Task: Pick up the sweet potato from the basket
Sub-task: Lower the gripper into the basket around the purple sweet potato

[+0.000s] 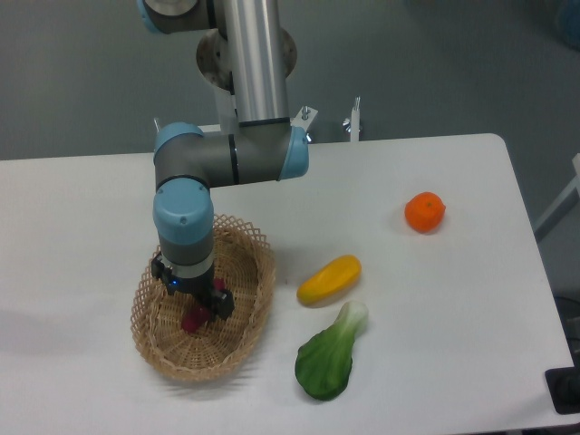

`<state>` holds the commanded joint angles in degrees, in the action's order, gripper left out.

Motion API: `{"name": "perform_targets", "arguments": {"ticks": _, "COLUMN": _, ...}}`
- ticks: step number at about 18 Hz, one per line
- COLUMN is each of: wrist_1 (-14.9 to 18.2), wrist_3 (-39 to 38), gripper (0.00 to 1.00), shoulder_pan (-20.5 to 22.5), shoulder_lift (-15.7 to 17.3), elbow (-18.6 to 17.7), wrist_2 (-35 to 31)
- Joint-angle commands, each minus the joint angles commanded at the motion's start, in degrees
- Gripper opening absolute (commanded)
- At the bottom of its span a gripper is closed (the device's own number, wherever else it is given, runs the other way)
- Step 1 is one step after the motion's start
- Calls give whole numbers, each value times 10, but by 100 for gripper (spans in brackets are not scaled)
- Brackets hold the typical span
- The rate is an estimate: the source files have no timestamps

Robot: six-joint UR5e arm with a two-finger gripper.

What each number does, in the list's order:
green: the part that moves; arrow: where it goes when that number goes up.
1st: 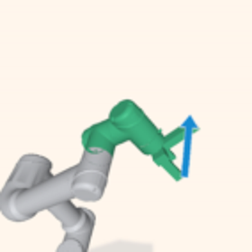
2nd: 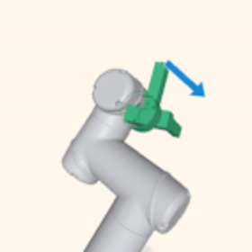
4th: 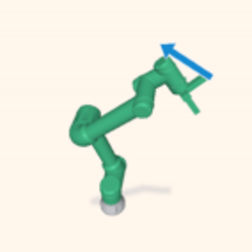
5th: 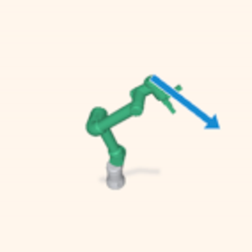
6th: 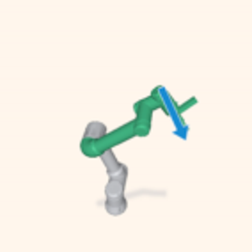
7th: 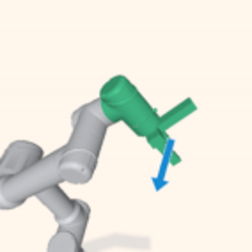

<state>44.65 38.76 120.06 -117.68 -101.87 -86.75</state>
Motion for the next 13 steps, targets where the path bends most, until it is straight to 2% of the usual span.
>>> {"name": "perform_targets", "arguments": {"ticks": 3, "wrist_1": -1, "wrist_3": 3, "gripper": 45, "shoulder_pan": 0, "shoulder_lift": 2, "elbow": 1, "wrist_2": 0}}
{"name": "perform_targets", "arguments": {"ticks": 5, "wrist_1": -1, "wrist_3": 6, "gripper": 28, "shoulder_pan": 0, "shoulder_lift": 3, "elbow": 3, "wrist_2": -1}}
{"name": "perform_targets", "arguments": {"ticks": 6, "wrist_1": -1, "wrist_3": 6, "gripper": 24, "shoulder_pan": 0, "shoulder_lift": 3, "elbow": 4, "wrist_2": -1}}
{"name": "perform_targets", "arguments": {"ticks": 11, "wrist_1": -1, "wrist_3": 13, "gripper": 18, "shoulder_pan": 1, "shoulder_lift": 10, "elbow": 14, "wrist_2": -1}}
{"name": "perform_targets", "arguments": {"ticks": 13, "wrist_1": 2, "wrist_3": 34, "gripper": 17, "shoulder_pan": 6, "shoulder_lift": 26, "elbow": 25, "wrist_2": -2}}
